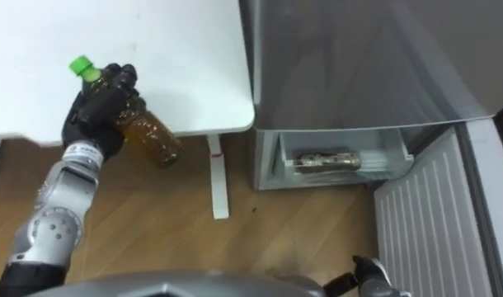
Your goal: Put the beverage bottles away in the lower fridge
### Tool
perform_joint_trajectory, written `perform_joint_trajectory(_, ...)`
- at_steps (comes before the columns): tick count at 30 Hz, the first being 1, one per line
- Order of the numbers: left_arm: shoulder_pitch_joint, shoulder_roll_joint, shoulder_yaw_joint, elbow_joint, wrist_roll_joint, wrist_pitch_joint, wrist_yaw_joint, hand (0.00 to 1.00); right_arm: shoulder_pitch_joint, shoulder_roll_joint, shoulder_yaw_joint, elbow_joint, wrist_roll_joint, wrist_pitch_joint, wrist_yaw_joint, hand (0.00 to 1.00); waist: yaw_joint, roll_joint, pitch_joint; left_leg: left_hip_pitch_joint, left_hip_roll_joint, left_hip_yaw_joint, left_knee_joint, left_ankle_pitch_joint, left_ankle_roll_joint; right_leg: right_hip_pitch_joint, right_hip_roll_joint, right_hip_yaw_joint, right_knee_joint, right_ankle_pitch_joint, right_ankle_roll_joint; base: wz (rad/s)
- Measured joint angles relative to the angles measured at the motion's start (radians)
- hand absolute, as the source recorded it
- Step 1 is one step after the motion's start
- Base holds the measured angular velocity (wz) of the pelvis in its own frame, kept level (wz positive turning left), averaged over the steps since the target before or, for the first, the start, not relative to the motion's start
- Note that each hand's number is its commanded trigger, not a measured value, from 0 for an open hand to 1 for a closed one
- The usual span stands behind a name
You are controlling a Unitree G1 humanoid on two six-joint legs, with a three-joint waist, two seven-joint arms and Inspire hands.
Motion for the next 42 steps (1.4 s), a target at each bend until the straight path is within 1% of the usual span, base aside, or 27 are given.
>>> perform_joint_trajectory(1,0.012,-0.001,-0.007,0.008,-0.008,0.001,-0.012,1.0,-0.004,0.002,0.007,-0.013,0.037,-0.01,0.001,0.0,0.0,0.0,0.0001,0.001,-0.001,-0.003,0.0,0.0,0.0,0.002,-0.002,-0.007,-0.002,-0.001,0.0,0.18)
perform_joint_trajectory(3,0.018,-0.003,-0.014,0.009,-0.019,0.0,-0.039,1.0,-0.017,0.012,0.029,-0.017,0.081,-0.018,0.003,0.0,0.002,-0.002,0.0009,-0.002,-0.001,-0.004,0.001,0.0,0.0,0.002,-0.003,-0.015,-0.003,-0.001,0.001,0.08)
perform_joint_trajectory(5,0.018,-0.009,-0.016,0.016,-0.037,0.001,-0.05,1.0,-0.032,0.022,0.055,-0.02,0.105,-0.019,0.023,0.0,0.015,-0.004,0.0019,-0.007,-0.003,-0.008,0.004,0.0,0.0,0.0,-0.005,-0.02,-0.002,-0.003,0.001,0.06)
perform_joint_trajectory(7,0.019,-0.027,-0.016,0.03,-0.037,0.001,-0.063,1.0,-0.035,0.032,0.088,-0.038,0.113,-0.017,0.058,0.0,0.035,-0.008,0.0024,-0.007,-0.005,-0.01,0.005,0.0,0.0,0.003,-0.008,-0.026,-0.002,-0.004,0.003,0.05)
perform_joint_trajectory(10,0.019,-0.035,-0.024,0.05,-0.037,0.0,-0.08,1.0,-0.036,0.035,0.12,-0.073,0.128,-0.019,0.103,0.0,0.053,-0.014,0.0036,-0.011,-0.008,-0.019,0.007,0.0,0.001,0.006,-0.011,-0.036,-0.001,-0.007,0.005,0.11)
perform_joint_trajectory(13,0.019,-0.035,-0.039,0.063,-0.037,-0.002,-0.087,1.0,-0.044,0.037,0.155,-0.086,0.133,-0.03,0.137,0.0,0.053,-0.023,0.0034,-0.016,-0.01,-0.034,0.012,0.001,0.001,0.011,-0.015,-0.055,0.0,-0.011,0.006,0.2)
perform_joint_trajectory(15,0.019,-0.032,-0.049,0.065,-0.033,-0.002,-0.088,1.0,-0.056,0.038,0.174,-0.088,0.133,-0.031,0.154,0.0,0.053,-0.024,0.0035,-0.026,-0.01,-0.038,0.023,0.001,0.001,0.01,-0.016,-0.057,0.001,-0.011,0.006,0.12)
perform_joint_trajectory(18,0.033,-0.015,-0.076,0.065,-0.002,-0.002,-0.089,1.0,-0.066,0.038,0.182,-0.124,0.132,-0.03,0.188,0.0,0.052,-0.022,0.005,-0.03,-0.012,-0.038,0.026,0.001,0.001,0.008,-0.016,-0.058,0.002,-0.011,0.006,0.05)
perform_joint_trajectory(20,0.041,-0.014,-0.084,0.065,0.019,0.0,-0.09,1.0,-0.075,0.037,0.192,-0.136,0.131,-0.03,0.208,0.0,0.05,-0.021,0.0053,-0.033,-0.012,-0.04,0.031,0.001,0.001,0.008,-0.016,-0.06,0.002,-0.011,0.006,0.05)
perform_joint_trajectory(23,0.051,-0.013,-0.091,0.064,0.065,0.0,-0.098,1.0,-0.069,0.04,0.198,-0.185,0.13,-0.029,0.237,0.0,0.049,-0.02,0.0059,-0.038,-0.012,-0.04,0.035,0.001,0.001,0.007,-0.017,-0.068,0.003,-0.011,0.006,0.05)
perform_joint_trajectory(25,0.064,-0.001,-0.097,0.064,0.099,0.0,-0.107,1.0,-0.04,0.04,0.206,-0.273,0.129,-0.026,0.257,0.0,0.047,-0.021,0.0057,-0.042,-0.012,-0.041,0.038,0.001,0.001,0.007,-0.019,-0.077,0.005,-0.012,0.005,0.06)
perform_joint_trajectory(26,0.065,-0.001,-0.097,0.064,0.126,0.0,-0.109,1.0,-0.028,0.039,0.206,-0.307,0.125,-0.026,0.263,0.0,0.047,-0.021,0.0057,-0.042,-0.012,-0.041,0.039,0.001,0.001,0.006,-0.019,-0.077,0.007,-0.013,0.004,0.04)
perform_joint_trajectory(28,0.069,0.0,-0.098,0.064,0.215,0.0,-0.125,1.0,-0.001,0.039,0.206,-0.418,0.127,-0.029,0.282,0.0,0.049,-0.024,0.0076,-0.043,-0.013,-0.042,0.039,0.001,0.001,0.001,-0.021,-0.077,0.019,-0.018,0.004,0.02)
perform_joint_trajectory(29,0.069,0.0,-0.098,0.064,0.23,0.0,-0.128,1.0,-0.001,0.038,0.206,-0.436,0.128,-0.029,0.291,0.0,0.049,-0.025,0.0082,-0.043,-0.013,-0.042,0.039,0.001,0.001,0.001,-0.021,-0.077,0.018,-0.018,0.004,0.0)
perform_joint_trajectory(30,0.069,0.003,-0.097,0.063,0.271,0.0,-0.134,1.0,-0.001,0.038,0.206,-0.462,0.128,-0.029,0.307,0.0,0.048,-0.027,0.0075,-0.043,-0.013,-0.041,0.039,0.001,0.001,0.0,-0.02,-0.076,0.018,-0.018,0.004,0.0)
perform_joint_trajectory(31,0.069,0.002,-0.098,0.063,0.305,0.0,-0.145,1.0,-0.002,0.039,0.206,-0.48,0.128,-0.03,0.319,0.0,0.048,-0.029,0.0058,-0.042,-0.013,-0.041,0.039,0.001,0.001,0.001,-0.021,-0.075,0.018,-0.018,0.004,0.0)
perform_joint_trajectory(33,0.069,0.001,-0.1,0.062,0.338,0.0,-0.157,1.0,-0.003,0.039,0.209,-0.497,0.128,-0.032,0.341,0.0,0.05,-0.032,0.0039,-0.042,-0.013,-0.04,0.039,0.0,0.001,0.002,-0.021,-0.077,0.018,-0.018,0.004,0.0)
perform_joint_trajectory(38,0.067,0.004,-0.1,0.059,0.379,-0.001,-0.164,1.0,-0.002,0.031,0.262,-0.531,0.14,-0.034,0.4,0.0,0.053,-0.03,0.0049,-0.044,-0.009,-0.034,0.039,0.0,0.001,-0.002,-0.021,-0.078,0.02,-0.017,0.003,-0.03)
perform_joint_trajectory(41,0.061,0.003,-0.1,0.059,0.436,-0.014,-0.171,1.0,-0.002,0.024,0.287,-0.592,0.148,-0.036,0.445,0.0,0.054,-0.03,0.0061,-0.054,-0.009,-0.029,0.039,0.0,0.001,-0.022,-0.021,-0.073,0.038,-0.017,0.003,-0.05)
perform_joint_trajectory(42,0.058,0.003,-0.101,0.059,0.47,-0.018,-0.175,1.0,-0.003,0.024,0.288,-0.612,0.155,-0.045,0.466,0.0,0.052,-0.03,0.0065,-0.059,-0.009,-0.03,0.043,0.0,0.001,-0.028,-0.022,-0.073,0.043,-0.017,0.003,0.0)
